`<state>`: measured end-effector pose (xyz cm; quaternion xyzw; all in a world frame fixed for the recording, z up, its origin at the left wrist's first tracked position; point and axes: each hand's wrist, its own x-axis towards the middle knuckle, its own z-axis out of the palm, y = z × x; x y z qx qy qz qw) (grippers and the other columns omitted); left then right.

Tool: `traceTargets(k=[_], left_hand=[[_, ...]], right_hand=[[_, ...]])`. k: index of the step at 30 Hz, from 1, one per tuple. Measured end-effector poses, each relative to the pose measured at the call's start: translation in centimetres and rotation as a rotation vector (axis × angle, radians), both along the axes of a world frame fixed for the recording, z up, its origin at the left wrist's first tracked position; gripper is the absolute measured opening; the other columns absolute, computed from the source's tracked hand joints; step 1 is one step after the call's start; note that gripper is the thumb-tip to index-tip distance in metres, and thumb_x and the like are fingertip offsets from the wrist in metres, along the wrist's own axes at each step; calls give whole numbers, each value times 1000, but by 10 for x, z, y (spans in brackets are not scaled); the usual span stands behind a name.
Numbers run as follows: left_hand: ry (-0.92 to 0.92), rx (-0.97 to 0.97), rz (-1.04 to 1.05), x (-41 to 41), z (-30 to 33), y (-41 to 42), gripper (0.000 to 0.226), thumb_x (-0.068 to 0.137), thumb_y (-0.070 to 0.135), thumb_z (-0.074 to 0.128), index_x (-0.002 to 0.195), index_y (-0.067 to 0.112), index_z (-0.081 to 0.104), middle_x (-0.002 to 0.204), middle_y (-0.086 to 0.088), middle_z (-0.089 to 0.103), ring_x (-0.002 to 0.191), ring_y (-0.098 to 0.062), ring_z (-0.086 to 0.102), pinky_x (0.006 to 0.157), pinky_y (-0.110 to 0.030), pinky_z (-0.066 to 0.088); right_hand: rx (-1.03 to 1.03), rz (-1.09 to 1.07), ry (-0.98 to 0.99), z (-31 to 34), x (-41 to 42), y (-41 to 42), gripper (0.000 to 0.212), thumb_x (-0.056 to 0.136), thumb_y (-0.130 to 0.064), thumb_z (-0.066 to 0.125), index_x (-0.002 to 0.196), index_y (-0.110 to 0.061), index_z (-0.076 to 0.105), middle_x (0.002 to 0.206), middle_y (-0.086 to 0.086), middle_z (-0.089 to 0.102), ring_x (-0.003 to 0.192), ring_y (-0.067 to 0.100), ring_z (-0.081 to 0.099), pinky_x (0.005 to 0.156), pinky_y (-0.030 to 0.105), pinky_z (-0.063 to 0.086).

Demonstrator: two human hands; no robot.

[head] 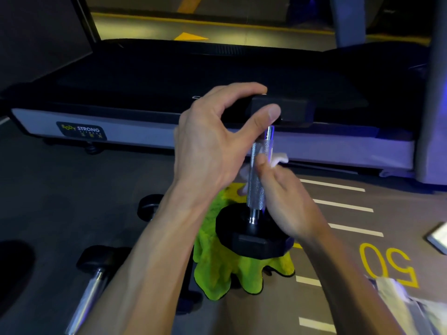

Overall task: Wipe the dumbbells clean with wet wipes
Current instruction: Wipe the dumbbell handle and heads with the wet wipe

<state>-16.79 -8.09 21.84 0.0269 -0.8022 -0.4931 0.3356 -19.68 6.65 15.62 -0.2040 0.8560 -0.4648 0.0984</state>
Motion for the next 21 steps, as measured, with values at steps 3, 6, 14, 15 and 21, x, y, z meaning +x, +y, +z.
traceTargets(k=[3, 6, 14, 15, 21], left_hand=[[3, 26, -17, -1, -2, -3, 37, 87, 59, 77, 118, 39, 76, 117, 16, 75, 112, -17, 73, 99, -50, 56], [2, 35, -28, 2, -3, -3, 37, 89, 56, 76, 120, 36, 75, 119, 15, 75, 115, -15, 71, 102, -47, 55], [-176, 230, 55, 26, -49, 6, 78, 82, 58, 81, 149, 30, 52, 143, 18, 61, 126, 3, 61, 108, -29, 53], [-226, 260, 30, 29, -58, 6, 71, 79, 59, 83, 140, 30, 61, 130, 16, 70, 118, 1, 67, 104, -33, 57], [-274, 344, -53, 34, -77, 3, 10, 91, 38, 80, 100, 34, 79, 89, 8, 80, 84, -6, 76, 82, -37, 62]], right_hand=[[145, 38, 25, -15, 5, 10, 90, 83, -91, 26, 94, -13, 69, 88, 3, 74, 86, 22, 70, 84, 49, 55], [151, 62, 16, -17, 5, 15, 86, 82, -92, 35, 89, -11, 62, 81, -4, 68, 75, 16, 64, 73, 46, 54], [183, 58, 41, -11, 15, 8, 60, 93, -75, 44, 74, -18, 46, 64, -4, 53, 66, 20, 53, 58, 37, 37], [190, 55, 42, -9, 15, 5, 55, 96, -70, 45, 74, -19, 46, 66, -3, 55, 68, 20, 53, 58, 36, 36], [205, 81, 29, -4, 22, -7, 43, 104, -53, 44, 87, -16, 57, 74, -3, 64, 73, 19, 59, 62, 30, 43]])
